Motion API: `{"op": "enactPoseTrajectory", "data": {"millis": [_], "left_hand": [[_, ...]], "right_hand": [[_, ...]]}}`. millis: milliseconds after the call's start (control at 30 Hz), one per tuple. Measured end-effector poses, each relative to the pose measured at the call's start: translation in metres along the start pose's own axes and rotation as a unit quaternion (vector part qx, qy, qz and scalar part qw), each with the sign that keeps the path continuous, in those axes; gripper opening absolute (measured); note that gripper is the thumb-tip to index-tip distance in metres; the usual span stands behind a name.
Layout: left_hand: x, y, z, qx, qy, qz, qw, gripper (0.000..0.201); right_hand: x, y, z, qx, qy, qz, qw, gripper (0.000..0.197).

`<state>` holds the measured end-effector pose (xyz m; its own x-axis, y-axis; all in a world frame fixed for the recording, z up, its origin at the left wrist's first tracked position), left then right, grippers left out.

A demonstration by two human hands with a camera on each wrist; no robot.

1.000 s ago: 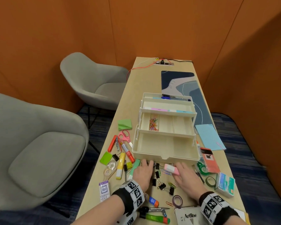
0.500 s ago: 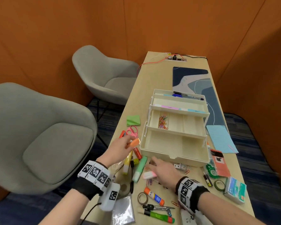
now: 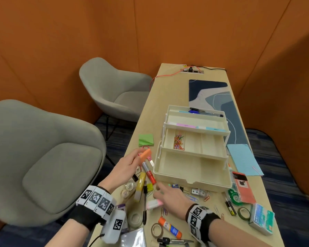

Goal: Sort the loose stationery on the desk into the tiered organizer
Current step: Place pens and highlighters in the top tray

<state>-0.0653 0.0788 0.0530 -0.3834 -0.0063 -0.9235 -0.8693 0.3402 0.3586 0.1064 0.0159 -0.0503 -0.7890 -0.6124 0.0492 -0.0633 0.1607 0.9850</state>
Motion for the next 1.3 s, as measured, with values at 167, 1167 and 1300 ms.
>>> {"op": "enactPoseTrajectory", "data": {"millis": [167,1167,1300], "left_hand": [[-0.032,-0.013,0.042,0.051,-0.046,-0.005,0.998,0.036],[-0.087,-0.069,0.233,0.124,-0.104,0.317,0.935,0.030],[-0.088,-0.069,0.233,0.102,-0.107,0.344,0.927,0.020]], "right_hand": [[-0.029,0.037,-0.034,-0.116,-0.086,0.093,0.985,0.033],[-0.278,0.159,0.020,-0.002,-0.358,0.054,0.932,0.016],[-0.280,0.164,0.017,-0.009,-0.360,0.042,0.932,0.013]]}}
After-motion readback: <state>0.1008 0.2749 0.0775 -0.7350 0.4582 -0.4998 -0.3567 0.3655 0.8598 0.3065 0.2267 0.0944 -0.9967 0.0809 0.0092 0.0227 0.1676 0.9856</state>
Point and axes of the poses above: each hand's wrist, its own z-axis towards the middle knuckle, its own y-axis out of the back of the hand, x = y × z, the point moved 3 cm from there along z, towards the middle knuckle, and after that the axes turned 11 degrees about -z, right-handed, at the moved point
